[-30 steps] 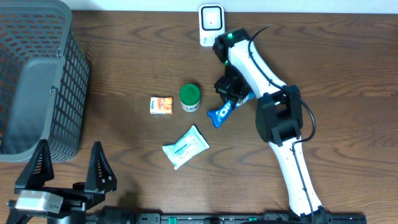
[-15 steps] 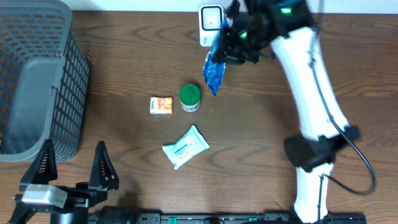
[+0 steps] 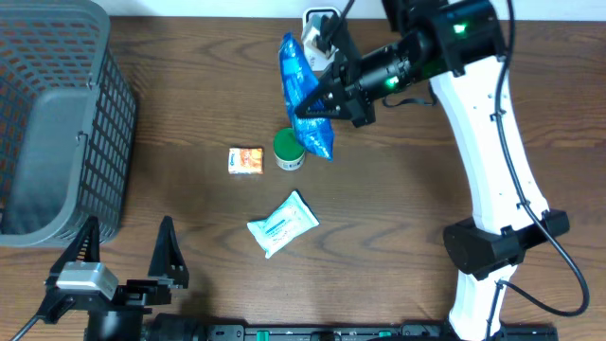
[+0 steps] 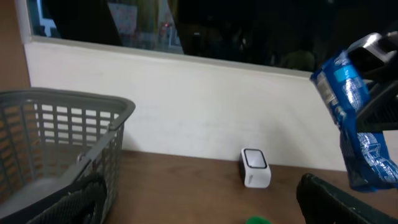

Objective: Scan the item barcode
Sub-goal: 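Lift Oreo pack with right gripper and hold it at the white scanner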

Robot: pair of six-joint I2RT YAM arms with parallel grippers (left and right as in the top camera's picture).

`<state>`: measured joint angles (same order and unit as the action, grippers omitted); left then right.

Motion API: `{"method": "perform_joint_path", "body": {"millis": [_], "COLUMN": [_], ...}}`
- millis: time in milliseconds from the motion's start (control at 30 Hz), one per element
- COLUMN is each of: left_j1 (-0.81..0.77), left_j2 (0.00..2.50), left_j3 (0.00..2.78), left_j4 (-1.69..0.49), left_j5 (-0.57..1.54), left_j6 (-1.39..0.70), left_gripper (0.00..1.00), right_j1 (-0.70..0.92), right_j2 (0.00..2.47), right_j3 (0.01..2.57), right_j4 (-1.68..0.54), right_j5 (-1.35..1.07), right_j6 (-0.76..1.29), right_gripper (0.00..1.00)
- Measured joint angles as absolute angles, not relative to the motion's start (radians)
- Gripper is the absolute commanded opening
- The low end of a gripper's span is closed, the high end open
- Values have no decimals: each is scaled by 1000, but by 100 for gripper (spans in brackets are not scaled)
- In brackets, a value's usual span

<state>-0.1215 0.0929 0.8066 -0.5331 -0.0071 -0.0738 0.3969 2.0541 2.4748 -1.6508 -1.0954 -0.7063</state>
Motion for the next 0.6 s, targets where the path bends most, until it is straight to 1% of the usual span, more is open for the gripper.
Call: {"method": "perform_joint_path", "body": {"millis": [33, 133, 233, 400, 600], "left_j1": [-121, -121, -121, -121, -121], "left_j2": [93, 93, 93, 92, 92], "left_j3": [807, 807, 807, 806, 806], "left_j4": [-548, -580, -611, -678, -696], "left_j5": [-7, -7, -7, -7, -7], "left_j6": [-74, -74, -74, -74, -74], "left_gripper": [98, 98, 98, 98, 98], "right_j1": [397, 397, 397, 419, 461], "right_j2": [2054, 2056, 2059, 2068, 2069], "right_j3": [2422, 2283, 2148, 2057, 2053], "right_j4": [-1663, -1660, -1647, -1575, -1535], "right_j5": [-1168, -1314, -1417, -1469, -1493], "right_j6": [-835, -1089, -1278, -1397, -1426], "right_gripper": [1, 1, 1, 1, 1]}}
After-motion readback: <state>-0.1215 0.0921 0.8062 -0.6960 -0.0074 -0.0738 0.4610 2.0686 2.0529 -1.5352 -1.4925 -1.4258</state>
